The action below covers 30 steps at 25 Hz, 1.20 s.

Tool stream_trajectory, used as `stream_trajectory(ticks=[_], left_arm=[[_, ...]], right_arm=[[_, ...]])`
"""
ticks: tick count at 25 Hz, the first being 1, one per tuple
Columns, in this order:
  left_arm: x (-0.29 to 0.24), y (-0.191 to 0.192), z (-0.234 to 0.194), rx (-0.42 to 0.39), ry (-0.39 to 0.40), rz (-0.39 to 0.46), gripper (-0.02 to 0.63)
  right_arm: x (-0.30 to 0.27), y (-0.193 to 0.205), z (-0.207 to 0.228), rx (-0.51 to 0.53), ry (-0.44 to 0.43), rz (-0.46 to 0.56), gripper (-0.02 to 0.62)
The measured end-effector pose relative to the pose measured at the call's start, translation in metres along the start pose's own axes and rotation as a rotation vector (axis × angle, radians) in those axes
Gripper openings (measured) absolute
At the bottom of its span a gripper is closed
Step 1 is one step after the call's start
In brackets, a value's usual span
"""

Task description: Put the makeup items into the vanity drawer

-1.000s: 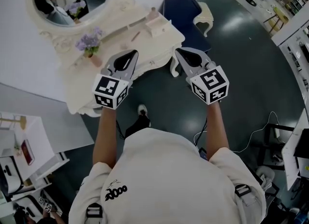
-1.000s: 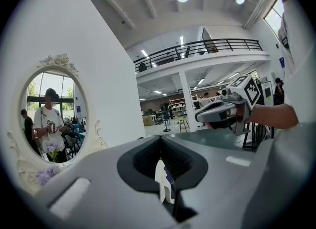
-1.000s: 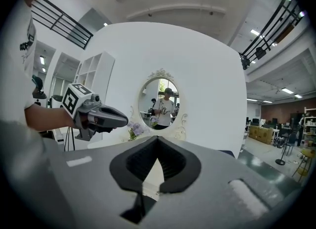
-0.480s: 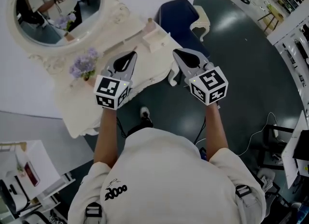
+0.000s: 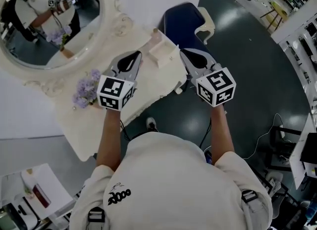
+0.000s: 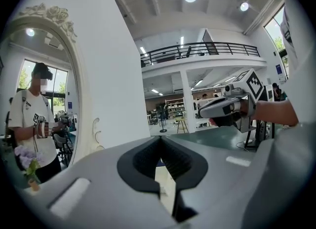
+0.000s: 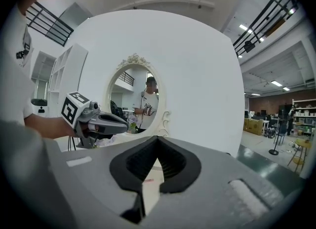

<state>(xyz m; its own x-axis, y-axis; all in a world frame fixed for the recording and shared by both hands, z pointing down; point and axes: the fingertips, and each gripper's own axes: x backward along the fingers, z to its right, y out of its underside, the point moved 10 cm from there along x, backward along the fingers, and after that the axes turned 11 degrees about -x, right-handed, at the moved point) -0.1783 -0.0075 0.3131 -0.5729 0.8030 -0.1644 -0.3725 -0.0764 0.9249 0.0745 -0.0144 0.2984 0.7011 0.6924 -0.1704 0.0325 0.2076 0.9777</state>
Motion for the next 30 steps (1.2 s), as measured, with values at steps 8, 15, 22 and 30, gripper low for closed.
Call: stream_trajectory(ticks=[8,15,22,30], left_arm=[[-0.028,0.025,-0.036,0.033,0.018,-0.022,0.018],[-0.051,0.049,-0.054,0.064,-0.031,-0.085,0.018],[-0.075,0.084,-0.060,0.114,-0.104,-0.225,0.018],[-0.101,0.135,-0.047,0.119,-0.097,-0.444,0.089]], right_arm=[[-0.047,0.003,0.016,-0.002,0.036,-0.020,0.003],[-0.083,0.004,0.034,-0.001,-0.030,-0.048,0.002],[-0.132,0.007,0.070,0.000,-0.159,-0.109,0.003],[-0.169,0.035,0.104,0.040,-0.259,-0.225,0.005]])
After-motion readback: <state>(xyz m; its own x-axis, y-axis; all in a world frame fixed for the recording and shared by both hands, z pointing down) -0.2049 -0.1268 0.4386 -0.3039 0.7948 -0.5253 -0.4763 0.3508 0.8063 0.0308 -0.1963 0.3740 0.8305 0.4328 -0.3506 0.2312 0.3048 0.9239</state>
